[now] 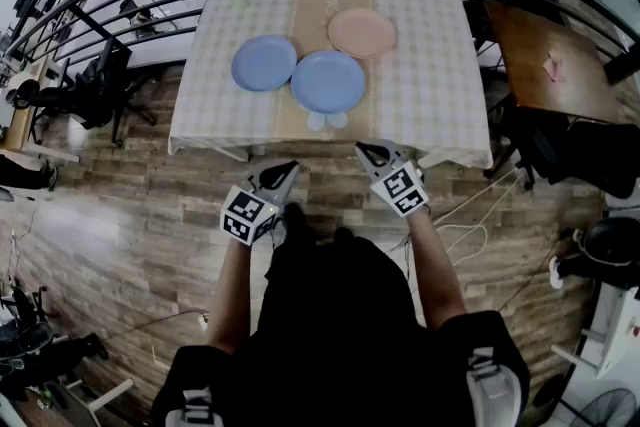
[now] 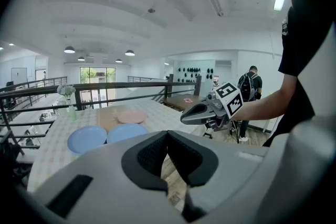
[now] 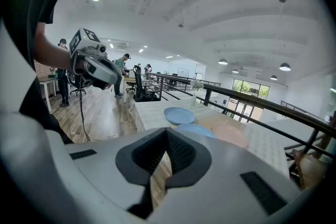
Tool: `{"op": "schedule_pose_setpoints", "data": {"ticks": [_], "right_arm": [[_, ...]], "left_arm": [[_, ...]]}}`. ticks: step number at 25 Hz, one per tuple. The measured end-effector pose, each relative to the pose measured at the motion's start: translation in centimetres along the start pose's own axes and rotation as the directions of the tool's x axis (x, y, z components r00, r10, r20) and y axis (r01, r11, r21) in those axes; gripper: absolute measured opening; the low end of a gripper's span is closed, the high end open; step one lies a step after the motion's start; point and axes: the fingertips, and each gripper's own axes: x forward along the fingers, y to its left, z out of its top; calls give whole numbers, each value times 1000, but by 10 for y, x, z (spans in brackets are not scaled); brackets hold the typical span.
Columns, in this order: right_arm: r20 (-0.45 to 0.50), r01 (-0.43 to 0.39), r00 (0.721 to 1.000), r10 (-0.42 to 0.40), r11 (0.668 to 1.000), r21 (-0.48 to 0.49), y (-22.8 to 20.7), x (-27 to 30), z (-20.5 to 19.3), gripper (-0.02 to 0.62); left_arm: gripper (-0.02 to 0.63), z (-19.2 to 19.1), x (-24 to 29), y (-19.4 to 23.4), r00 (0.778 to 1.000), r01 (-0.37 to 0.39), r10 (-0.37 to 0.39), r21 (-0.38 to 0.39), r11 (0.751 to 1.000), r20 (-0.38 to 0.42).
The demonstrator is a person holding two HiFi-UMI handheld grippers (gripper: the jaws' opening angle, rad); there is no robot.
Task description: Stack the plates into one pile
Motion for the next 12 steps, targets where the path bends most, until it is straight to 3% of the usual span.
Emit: {"op": "schedule_pose_setpoints", "data": {"ticks": [12], "right_arm": [[-15, 12, 1000, -12, 1000, 19, -4, -4, 6, -5]], "left_arm": [[0, 8, 1, 6, 1000, 7, -7, -10, 1000, 24]]}}
